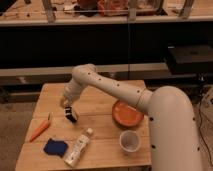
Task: Knock the eraser over
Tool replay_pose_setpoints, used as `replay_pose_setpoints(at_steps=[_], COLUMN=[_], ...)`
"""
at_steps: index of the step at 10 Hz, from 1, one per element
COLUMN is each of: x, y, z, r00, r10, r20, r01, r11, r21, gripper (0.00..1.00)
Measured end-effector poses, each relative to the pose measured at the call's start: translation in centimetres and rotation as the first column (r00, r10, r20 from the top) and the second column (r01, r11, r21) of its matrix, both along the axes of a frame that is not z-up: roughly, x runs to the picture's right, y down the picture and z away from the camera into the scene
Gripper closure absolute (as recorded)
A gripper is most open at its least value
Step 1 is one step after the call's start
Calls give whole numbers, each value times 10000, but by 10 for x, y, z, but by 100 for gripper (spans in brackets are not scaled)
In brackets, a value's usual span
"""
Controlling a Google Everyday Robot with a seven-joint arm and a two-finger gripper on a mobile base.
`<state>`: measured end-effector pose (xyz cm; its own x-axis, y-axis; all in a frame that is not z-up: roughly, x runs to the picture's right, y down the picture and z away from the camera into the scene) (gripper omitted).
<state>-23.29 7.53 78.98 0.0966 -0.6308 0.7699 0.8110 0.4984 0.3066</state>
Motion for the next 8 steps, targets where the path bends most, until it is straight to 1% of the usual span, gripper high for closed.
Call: replay_pose_setpoints(at_steps=[8], x=[2], y=[1], z=[-5], r00=[9999], r10=[106], r20=[-36], r01=[-106], r11=[9999], r21=[-59], gripper=[98])
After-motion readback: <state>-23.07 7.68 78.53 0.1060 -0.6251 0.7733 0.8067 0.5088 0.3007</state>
